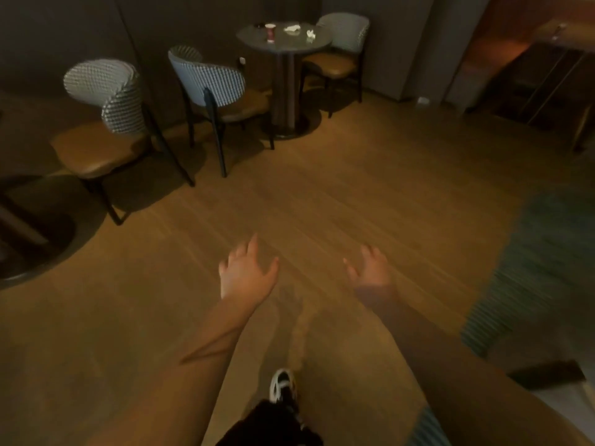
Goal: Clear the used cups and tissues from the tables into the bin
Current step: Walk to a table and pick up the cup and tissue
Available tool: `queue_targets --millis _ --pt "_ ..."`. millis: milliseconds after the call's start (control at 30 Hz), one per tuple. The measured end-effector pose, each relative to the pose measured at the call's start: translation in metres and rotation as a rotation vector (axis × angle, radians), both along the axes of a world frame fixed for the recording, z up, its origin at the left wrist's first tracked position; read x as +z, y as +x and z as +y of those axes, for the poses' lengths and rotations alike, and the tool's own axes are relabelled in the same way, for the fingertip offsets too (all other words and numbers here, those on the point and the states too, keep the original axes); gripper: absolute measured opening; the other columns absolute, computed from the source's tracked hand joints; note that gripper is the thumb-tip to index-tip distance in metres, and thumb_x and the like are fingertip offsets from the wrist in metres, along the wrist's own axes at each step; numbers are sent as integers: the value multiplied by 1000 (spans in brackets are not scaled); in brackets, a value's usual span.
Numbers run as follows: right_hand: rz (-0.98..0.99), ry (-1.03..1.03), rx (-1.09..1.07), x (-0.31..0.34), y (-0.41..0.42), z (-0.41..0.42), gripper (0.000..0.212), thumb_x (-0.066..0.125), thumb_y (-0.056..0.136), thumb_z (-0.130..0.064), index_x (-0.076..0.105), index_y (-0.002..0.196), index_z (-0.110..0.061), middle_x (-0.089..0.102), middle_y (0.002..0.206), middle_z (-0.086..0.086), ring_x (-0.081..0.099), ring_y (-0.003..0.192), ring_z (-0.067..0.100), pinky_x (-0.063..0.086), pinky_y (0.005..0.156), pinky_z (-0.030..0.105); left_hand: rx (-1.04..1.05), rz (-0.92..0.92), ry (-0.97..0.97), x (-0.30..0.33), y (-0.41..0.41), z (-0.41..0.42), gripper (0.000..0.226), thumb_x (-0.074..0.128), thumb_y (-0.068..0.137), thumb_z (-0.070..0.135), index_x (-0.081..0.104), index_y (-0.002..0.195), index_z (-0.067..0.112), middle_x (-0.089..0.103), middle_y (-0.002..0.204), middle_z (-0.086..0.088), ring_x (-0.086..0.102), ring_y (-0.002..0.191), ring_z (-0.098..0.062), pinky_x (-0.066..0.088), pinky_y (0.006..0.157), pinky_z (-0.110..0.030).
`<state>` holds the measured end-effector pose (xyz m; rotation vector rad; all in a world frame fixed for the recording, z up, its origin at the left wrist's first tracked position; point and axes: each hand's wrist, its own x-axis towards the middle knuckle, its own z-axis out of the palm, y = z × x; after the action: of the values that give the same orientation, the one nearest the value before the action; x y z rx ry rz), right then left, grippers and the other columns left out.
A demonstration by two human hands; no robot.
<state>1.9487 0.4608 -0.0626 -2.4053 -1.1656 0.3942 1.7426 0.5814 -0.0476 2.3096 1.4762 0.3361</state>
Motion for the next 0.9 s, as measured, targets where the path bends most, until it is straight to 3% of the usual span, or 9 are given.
queue_targets --millis 133,300,467,600,900 --pt "-8 8 -12 21 81 117 55 48 97 -34 38 139 -1 39 146 18 46 125 34 39 101 38 22 18 -22 14 79 125 71 43 89 55 24 148 20 35 148 -5 33 133 -25 25 108 -44" --pt "15 0 -32 24 183 246 59 43 98 -38 29 146 -5 29 153 12 33 137 29 32 110 37 -1 72 -39 10 177 261 71 41 88 56 23 147 20 32 149 -4 31 133 -24 22 108 -44" --pt "19 31 -29 0 297 389 58 45 97 -37 32 145 -6 32 151 12 42 129 30 35 108 39 -1 56 -16 -12 294 402 70 41 88 55 25 146 18 36 146 -7 35 131 -27 26 106 -47" --pt "6 20 39 -10 407 519 56 45 98 -35 33 145 -7 32 151 12 32 137 29 29 111 38 8 41 -20 -25 399 521 70 42 88 55 23 147 21 33 149 -6 34 132 -27 26 106 -48" --pt "-15 48 82 34 604 771 53 48 96 -35 34 144 -16 35 149 7 35 135 25 33 108 37 93 -31 -29 9 587 758 71 42 88 54 20 148 23 29 152 -1 28 137 -23 24 107 -48"
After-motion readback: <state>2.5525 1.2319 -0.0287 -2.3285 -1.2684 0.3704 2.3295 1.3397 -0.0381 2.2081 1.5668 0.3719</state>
